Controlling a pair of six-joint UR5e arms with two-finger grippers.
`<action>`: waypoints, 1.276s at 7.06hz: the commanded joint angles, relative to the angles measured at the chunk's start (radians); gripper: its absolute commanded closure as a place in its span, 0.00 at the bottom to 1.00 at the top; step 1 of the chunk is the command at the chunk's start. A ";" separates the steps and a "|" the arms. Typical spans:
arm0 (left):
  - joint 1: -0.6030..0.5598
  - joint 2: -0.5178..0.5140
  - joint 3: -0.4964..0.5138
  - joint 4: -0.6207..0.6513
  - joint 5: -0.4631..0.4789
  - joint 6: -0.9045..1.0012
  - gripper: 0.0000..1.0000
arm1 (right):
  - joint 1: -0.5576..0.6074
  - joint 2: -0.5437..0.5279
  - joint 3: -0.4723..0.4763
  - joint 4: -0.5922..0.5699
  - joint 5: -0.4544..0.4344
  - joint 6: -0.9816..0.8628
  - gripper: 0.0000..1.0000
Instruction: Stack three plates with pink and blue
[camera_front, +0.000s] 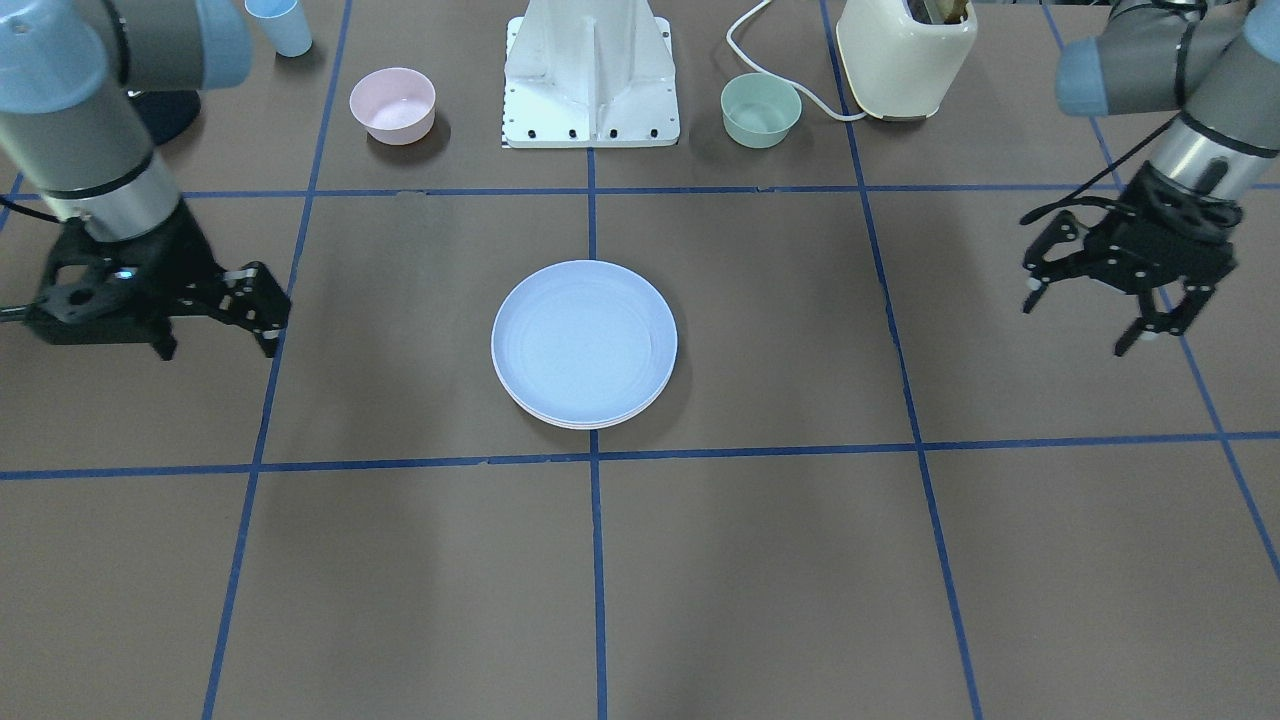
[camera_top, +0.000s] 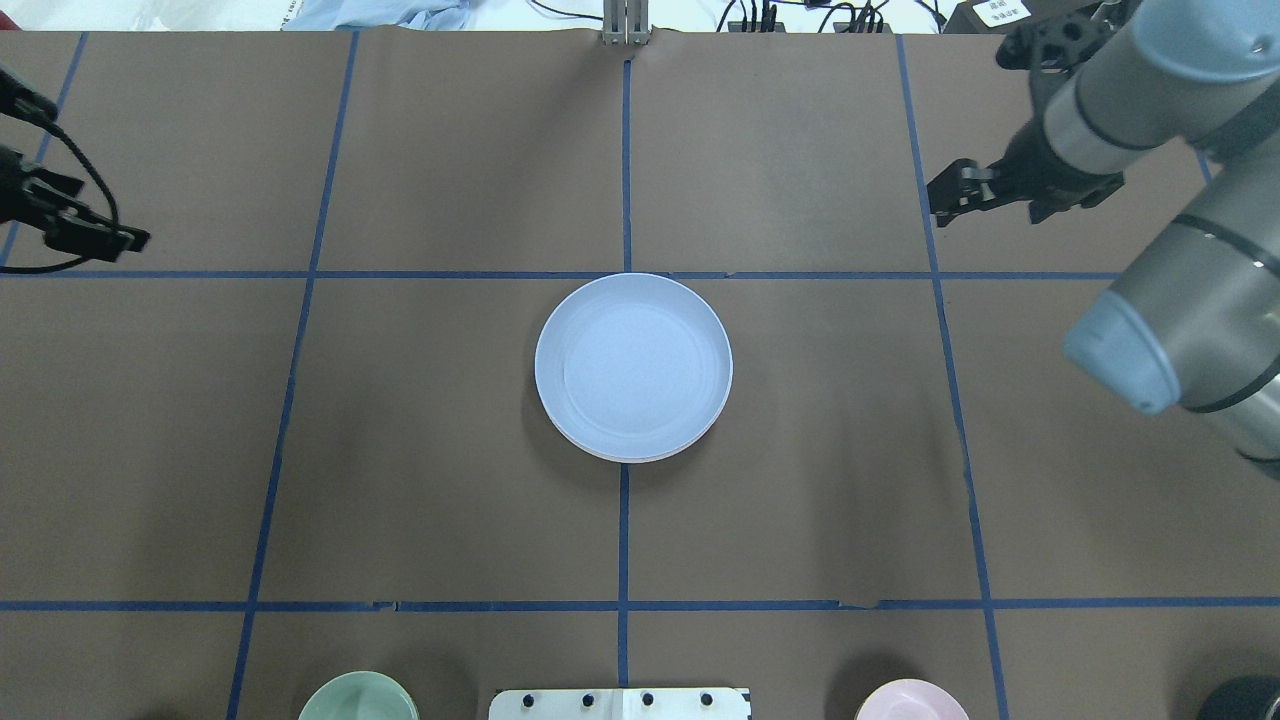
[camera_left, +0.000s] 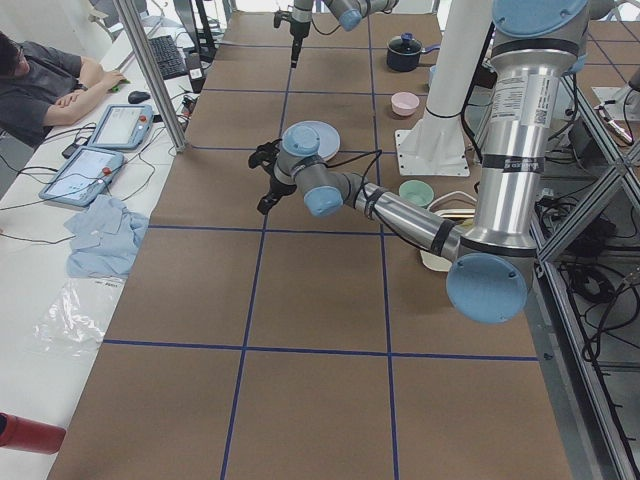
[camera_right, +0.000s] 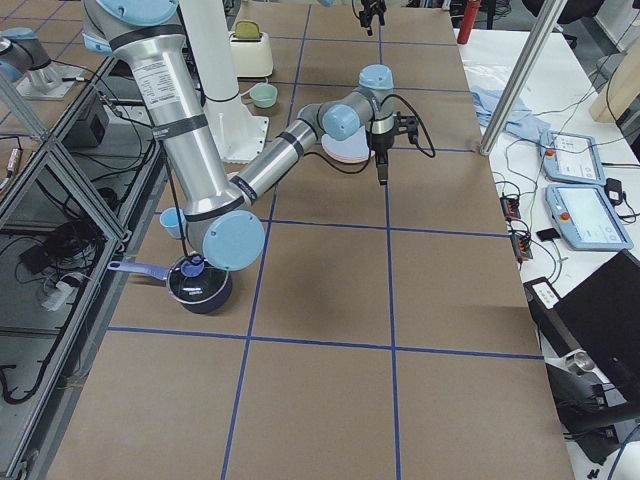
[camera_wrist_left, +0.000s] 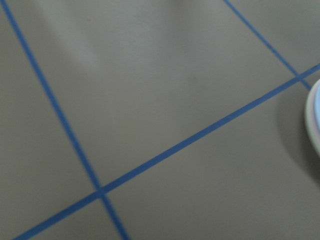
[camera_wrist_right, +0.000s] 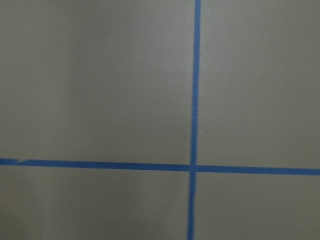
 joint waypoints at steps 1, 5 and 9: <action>-0.255 0.006 0.009 0.249 -0.006 0.389 0.00 | 0.204 -0.107 -0.038 -0.026 0.115 -0.375 0.00; -0.392 0.098 0.070 0.330 -0.005 0.404 0.00 | 0.519 -0.368 -0.075 -0.021 0.268 -0.731 0.00; -0.434 0.111 0.184 0.355 -0.221 0.386 0.00 | 0.568 -0.539 -0.068 -0.017 0.253 -0.765 0.00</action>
